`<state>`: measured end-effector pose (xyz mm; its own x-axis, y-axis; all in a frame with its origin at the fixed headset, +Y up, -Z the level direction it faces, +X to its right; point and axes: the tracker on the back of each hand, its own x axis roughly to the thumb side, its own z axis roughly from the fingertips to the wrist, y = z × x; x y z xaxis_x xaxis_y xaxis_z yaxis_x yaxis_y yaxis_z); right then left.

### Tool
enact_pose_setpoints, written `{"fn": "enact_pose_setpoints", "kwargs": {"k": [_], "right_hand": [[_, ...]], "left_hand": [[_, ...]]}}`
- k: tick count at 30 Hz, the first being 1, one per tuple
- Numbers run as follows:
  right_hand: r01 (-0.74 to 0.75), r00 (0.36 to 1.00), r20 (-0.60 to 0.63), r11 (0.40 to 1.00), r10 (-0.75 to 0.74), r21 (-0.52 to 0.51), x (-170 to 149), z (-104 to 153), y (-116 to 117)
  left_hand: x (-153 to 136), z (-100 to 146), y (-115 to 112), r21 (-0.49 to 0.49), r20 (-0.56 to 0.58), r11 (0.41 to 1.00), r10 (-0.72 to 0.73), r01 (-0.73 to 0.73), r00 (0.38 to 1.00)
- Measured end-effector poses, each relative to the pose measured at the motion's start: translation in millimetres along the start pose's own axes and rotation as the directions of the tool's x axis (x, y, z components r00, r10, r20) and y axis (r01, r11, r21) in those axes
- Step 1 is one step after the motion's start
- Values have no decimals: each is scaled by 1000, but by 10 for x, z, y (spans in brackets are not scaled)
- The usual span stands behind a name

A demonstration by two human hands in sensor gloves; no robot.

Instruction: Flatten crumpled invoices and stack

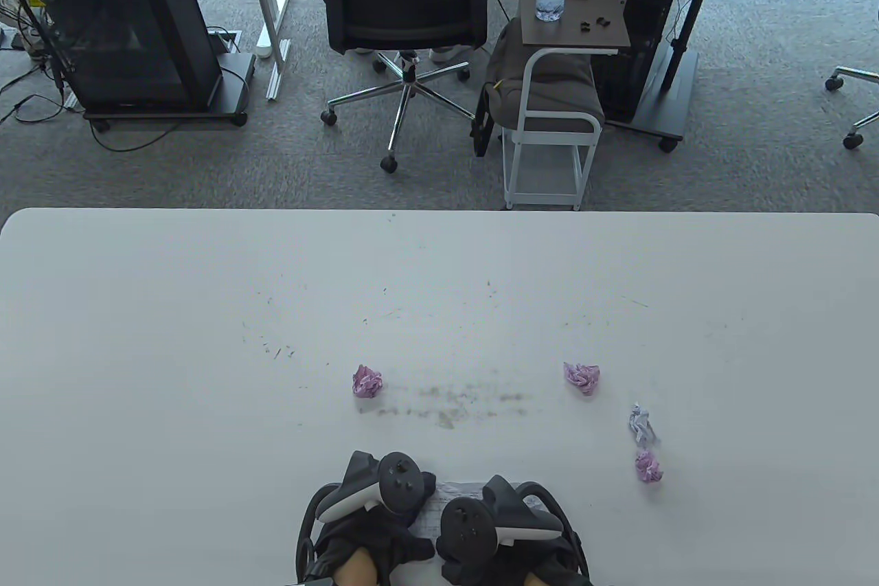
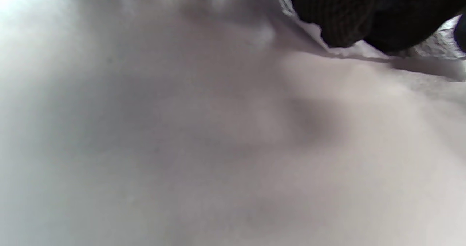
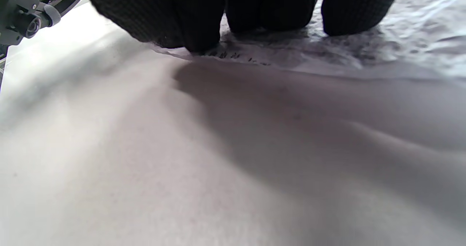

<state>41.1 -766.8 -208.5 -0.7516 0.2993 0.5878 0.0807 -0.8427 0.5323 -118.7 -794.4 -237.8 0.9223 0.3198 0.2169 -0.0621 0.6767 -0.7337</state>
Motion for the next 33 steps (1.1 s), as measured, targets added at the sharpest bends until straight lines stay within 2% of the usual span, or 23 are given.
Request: {"fn": "enact_pose_setpoints", "kwargs": {"k": [4,9,16,17,20,21,23,27,31,33], "right_hand": [[78,996,-54,997,-78,10,-115,38,-44],[158,973,-178,986,-146,56,-324,124,-63],[250,932,-280,968,-232,30,-572,257,-63],[259,932,-263,966,-250,-1,-594,277,-77],[276,920,-221,935,-324,-223,-676,397,-170],[245,922,-215,915,-323,-321,-698,439,-203],[181,925,-233,886,-301,-427,-711,468,-229],[72,924,-319,918,-208,-390,-693,384,-161],[22,916,-379,960,-130,-278,-693,256,-55],[-58,914,-402,969,-45,-239,-676,224,-48]], "left_hand": [[2,1,1,-2,-3,1000,-1,1,1000],[4,2,1,-3,-2,1000,-3,3,1000],[2,0,-1,-5,0,1000,-2,2,1000],[2,0,-2,-5,1,1000,-2,2,1000],[2,-2,-2,-3,3,1000,-1,1,1000],[2,-3,-1,-3,3,1000,0,0,1000],[3,-4,0,-2,4,1000,2,-2,1000],[-4,-2,2,1,7,1000,4,-4,1000],[-8,-3,4,0,10,1000,4,-4,1000],[-9,-3,5,-1,11,1000,5,-5,1000]]}}
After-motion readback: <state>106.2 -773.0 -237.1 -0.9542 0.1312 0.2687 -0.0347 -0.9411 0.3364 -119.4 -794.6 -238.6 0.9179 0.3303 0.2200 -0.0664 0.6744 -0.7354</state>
